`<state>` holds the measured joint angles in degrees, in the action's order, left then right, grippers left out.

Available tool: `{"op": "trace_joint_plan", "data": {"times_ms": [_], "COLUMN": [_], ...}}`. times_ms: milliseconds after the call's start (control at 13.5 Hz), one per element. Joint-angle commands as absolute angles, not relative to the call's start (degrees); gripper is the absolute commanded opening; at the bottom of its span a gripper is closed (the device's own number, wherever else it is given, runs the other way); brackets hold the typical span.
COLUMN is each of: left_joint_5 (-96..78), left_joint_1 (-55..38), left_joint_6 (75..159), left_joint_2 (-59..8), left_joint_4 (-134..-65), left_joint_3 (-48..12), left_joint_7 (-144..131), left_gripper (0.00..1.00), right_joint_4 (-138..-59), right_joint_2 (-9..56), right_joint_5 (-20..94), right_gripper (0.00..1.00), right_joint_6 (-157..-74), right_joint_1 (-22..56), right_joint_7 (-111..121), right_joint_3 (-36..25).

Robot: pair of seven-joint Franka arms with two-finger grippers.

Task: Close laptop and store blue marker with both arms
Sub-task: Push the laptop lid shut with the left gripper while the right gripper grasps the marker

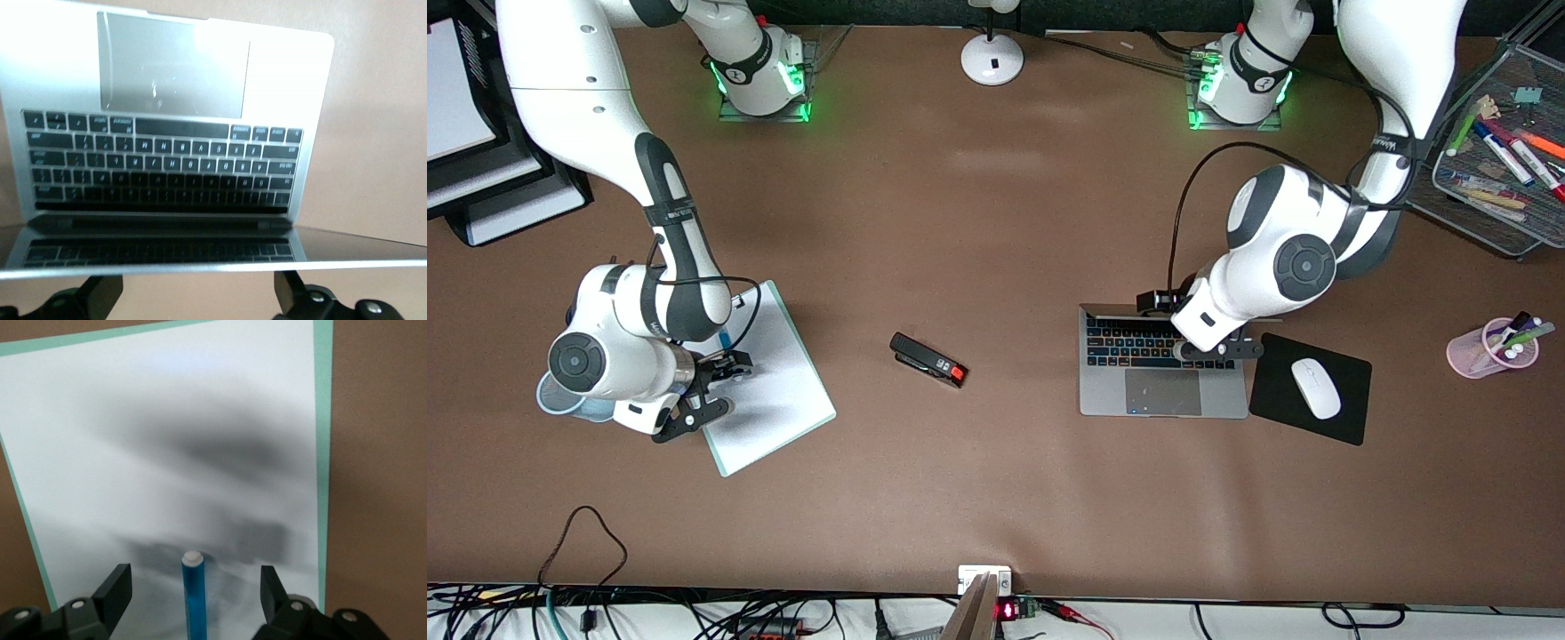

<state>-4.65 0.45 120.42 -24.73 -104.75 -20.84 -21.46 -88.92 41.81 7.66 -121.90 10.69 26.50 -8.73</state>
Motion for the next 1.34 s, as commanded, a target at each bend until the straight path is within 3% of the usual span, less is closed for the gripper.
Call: {"op": "trace_joint_plan", "data": {"times_ms": [0,297,594,742,1262], "left_joint_5": [-3.5,-0.7,0.7,2.0,7.3], "left_joint_1": [0.6,0.6,0.5,0.5,0.1], "left_joint_6": [122.6,128.7,133.3,133.4,135.4], "left_joint_2": [-29.3,-32.8,-36.6,-38.4,-42.5], "left_joint_4": [-100.5,-100.0,-99.2,-97.8,-95.8], "left_joint_3": [-20.8,-20.3,-20.2,-20.3,-20.2], "left_joint_7": [-20.8,-20.8,-20.8,-20.8,-20.9], "left_gripper": [1.0,1.0,1.0,1.0,1.0], "right_joint_4": [-89.5,-89.7,-89.8,-90.3,-91.0], "right_joint_2": [41.9,42.4,42.5,42.5,42.5], "right_joint_5": [8.4,8.1,7.8,7.8,6.9], "right_gripper": [0.84,0.81,0.69,0.63,0.56], "right_joint_6": [-122.3,-122.3,-122.3,-122.4,-123.5], "right_joint_1": [10.3,10.3,10.4,10.4,10.5], "right_joint_7": [28.3,28.5,28.6,28.6,28.5], "right_joint_3": [-8.3,-8.3,-8.4,-8.5,-8.5]}}
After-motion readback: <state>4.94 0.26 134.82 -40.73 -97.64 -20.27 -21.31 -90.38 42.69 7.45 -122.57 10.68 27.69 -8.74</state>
